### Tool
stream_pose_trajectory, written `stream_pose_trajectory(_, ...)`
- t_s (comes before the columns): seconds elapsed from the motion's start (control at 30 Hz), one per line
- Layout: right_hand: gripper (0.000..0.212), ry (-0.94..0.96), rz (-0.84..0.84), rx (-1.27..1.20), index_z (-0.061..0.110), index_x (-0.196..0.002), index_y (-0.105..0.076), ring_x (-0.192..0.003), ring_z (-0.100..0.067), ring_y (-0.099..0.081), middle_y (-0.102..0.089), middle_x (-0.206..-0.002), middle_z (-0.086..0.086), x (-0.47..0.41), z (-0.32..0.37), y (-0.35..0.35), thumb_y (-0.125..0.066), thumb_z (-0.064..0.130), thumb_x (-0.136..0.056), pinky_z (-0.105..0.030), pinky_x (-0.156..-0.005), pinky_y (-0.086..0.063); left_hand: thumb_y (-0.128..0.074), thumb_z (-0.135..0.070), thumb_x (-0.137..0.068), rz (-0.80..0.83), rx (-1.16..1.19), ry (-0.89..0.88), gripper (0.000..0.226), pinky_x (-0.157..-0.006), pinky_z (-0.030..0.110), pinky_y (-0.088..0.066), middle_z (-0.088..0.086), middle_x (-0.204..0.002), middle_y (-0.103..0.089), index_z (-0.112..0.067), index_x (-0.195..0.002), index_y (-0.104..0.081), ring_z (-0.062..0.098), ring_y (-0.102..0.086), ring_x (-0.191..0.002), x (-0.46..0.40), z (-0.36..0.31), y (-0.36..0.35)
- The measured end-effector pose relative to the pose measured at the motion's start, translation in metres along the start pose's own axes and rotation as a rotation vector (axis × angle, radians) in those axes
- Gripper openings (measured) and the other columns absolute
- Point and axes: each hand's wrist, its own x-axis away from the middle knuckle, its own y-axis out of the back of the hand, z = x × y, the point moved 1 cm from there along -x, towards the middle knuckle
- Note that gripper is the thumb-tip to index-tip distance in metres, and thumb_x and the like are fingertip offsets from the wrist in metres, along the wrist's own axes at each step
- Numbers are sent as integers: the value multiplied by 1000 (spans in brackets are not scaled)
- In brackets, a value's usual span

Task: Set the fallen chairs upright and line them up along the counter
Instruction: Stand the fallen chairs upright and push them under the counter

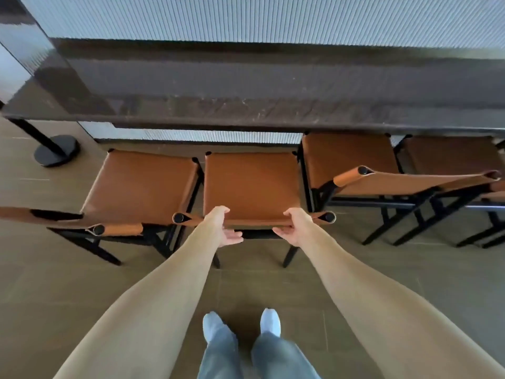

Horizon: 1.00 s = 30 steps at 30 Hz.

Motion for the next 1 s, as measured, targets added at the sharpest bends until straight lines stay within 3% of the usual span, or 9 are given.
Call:
stream_pose_trajectory(0.13,40,15,21,-88,4,-136,-48,-124,-36,-51,-45,-143,-23,-24,2,6,-54,0,-97,-55,-97,-53,-65,-19,-96,11,115,5,64,-92,65,-53,31,-138,-45,-15,-151,-33,52,-62,-101,-33,-7,9)
stream_pose_trajectory(0.2,38,16,29,-144,2,-136,-48,-114,-39,-55,-48,-138,-26,-34,2,7,-52,-2,-98,-58,-98,-52,-63,-14,-97,15,126,-45,55,-93,65,-52,30,-133,-45,-13,-146,-38,51,-63,-98,-46,-10,13)
stream_pose_trajectory(0.3,40,8,33,-187,0,-141,-47,-118,-47,-59,-57,-126,-28,-44,-8,1,-47,-5,-101,-62,-94,-53,-55,4,-97,-4,181,-90,35,-90,65,-54,28,-125,-47,-6,-128,-44,49,-65,-86,-61,-10,13)
stream_pose_trajectory(0.4,41,43,40,-248,0,-140,-44,-106,-50,-64,-57,-129,-31,-52,-11,-9,-40,-11,-101,-61,-81,-56,-44,21,-93,-9,304,-120,36,-88,70,-51,27,-117,-52,2,-124,-49,46,-62,-88,-73,-14,9)
stream_pose_trajectory(0.5,41,49,24,-290,-3,-138,-45,-97,-50,-66,-55,-130,-35,-60,-2,-21,-36,-15,-99,-62,-81,-57,-41,24,-91,-17,349,-130,42,-86,71,-51,30,-125,-53,6,-128,-49,53,-59,-87,-76,-26,4)
stream_pose_trajectory(0.8,40,74,134,-275,-5,-142,-44,-116,-50,-62,-54,-136,-35,-82,38,-70,-38,-11,-102,-57,-88,-56,-41,20,-97,73,318,-165,40,-89,67,-52,36,-141,-43,7,-134,-44,54,-50,-127,-102,-96,-2)
stream_pose_trajectory(0.87,40,80,170,-270,-6,-143,-41,-120,-51,-60,-52,-138,-36,-92,50,-82,-39,-10,-103,-56,-93,-55,-42,18,-97,102,304,-174,35,-89,66,-52,34,-141,-42,5,-130,-45,54,-48,-129,-109,-115,-7)
stream_pose_trajectory(0.93,40,71,190,-260,-7,-144,-38,-122,-53,-58,-49,-140,-39,-103,65,-93,-41,-8,-104,-57,-98,-53,-43,16,-98,133,285,-178,28,-78,63,-57,33,-135,-44,4,-124,-45,56,-49,-127,-113,-132,-13)
stream_pose_trajectory(1.0,38,75,202,-253,-8,-142,-40,-120,-54,-59,-49,-139,-38,-111,80,-101,-43,-8,-104,-57,-94,-55,-44,14,-99,162,265,-182,24,-74,62,-58,34,-131,-46,4,-122,-46,57,-53,-121,-116,-145,-20)
